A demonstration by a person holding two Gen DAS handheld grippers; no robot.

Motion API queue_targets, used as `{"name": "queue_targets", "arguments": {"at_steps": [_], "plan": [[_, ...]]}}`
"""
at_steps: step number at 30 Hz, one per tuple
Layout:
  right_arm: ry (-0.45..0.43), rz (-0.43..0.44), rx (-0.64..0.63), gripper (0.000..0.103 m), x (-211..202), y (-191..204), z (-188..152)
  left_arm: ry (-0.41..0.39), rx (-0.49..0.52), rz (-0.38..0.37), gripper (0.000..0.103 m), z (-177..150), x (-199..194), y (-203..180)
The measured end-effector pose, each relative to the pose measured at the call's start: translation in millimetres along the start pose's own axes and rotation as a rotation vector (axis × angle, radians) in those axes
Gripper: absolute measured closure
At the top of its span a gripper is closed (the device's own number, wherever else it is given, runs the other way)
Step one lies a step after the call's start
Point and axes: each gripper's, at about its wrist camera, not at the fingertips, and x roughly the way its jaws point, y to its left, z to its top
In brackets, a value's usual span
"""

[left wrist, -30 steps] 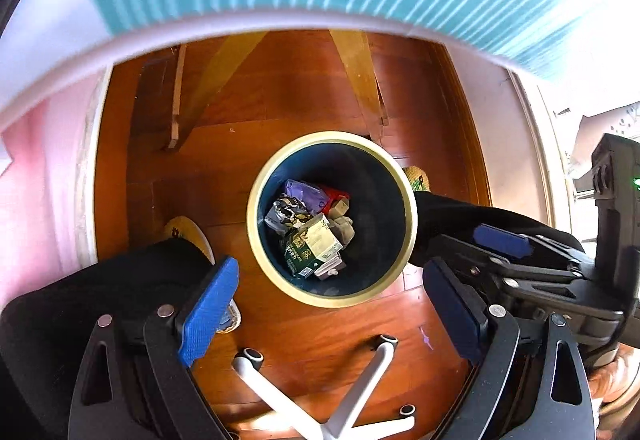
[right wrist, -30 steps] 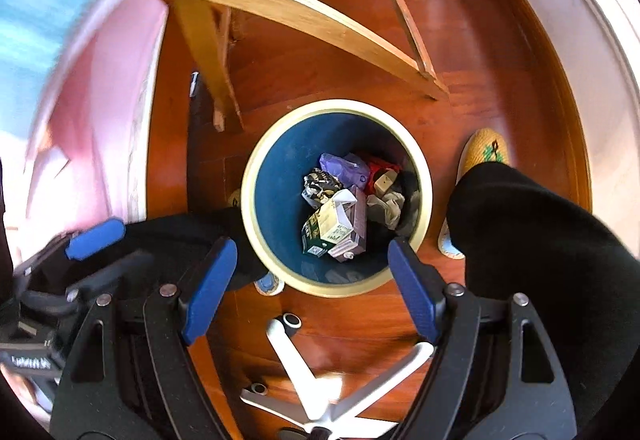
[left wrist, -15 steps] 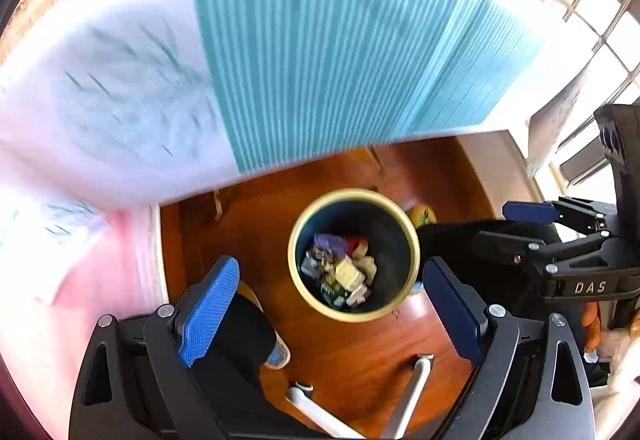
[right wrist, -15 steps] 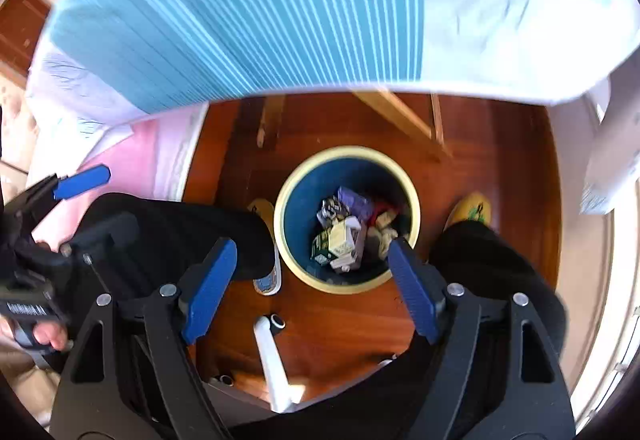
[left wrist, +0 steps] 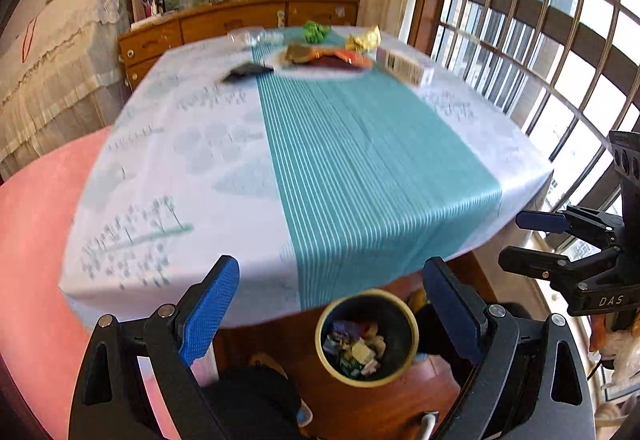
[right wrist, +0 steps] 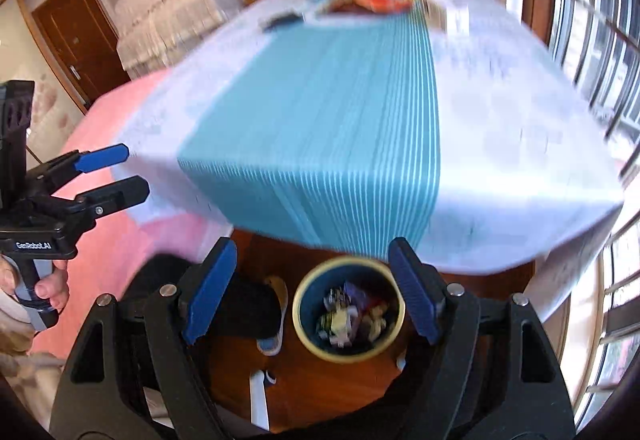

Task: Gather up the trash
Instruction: 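Raise both tools from the bin back over the table, then grasp the black TALOPN card with the left gripper while the right gripper grasps the orange-gold bag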

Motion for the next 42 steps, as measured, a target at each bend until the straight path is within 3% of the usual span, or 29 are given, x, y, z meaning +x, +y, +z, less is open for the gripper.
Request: {"name": "queue_targets", "arguments": {"at_steps": [5,10,22,27,34,42], "plan": [[-0.077,-0.007,-0.027,0.027,-16.2,4.0,48.6,-0.037,-0.023,0.031,0.009,43.0,-15.0,18.6],[-0.118,-0.018,-0.02,0.027,-19.4,8.1,93.7,-0.003,-0.093,0.04,0.009,78.5,-3.4,50.9],[-0.104,-0.081,-0.03,0.027,49.9,-19.7,185.9,0.084,-0.139,0.059,0.009,176.8,88.7,118.8],[-0.092,-0.163,-0.074,0.027,97.3,-42.1,223.8,0.148,-0.101,0.033,0.009,214.5,145.5,132.3],[-0.033,-0.236,-0.251,0.026,175.1,-49.8,274.4,0.22,0.037,0.081,0.009,254.5,215.9,137.7],[0.015,-0.286,-0.464,0.022,243.0,-50.9,301.4,0.252,0.166,0.094,0.009,278.4,261.1,134.2]]}}
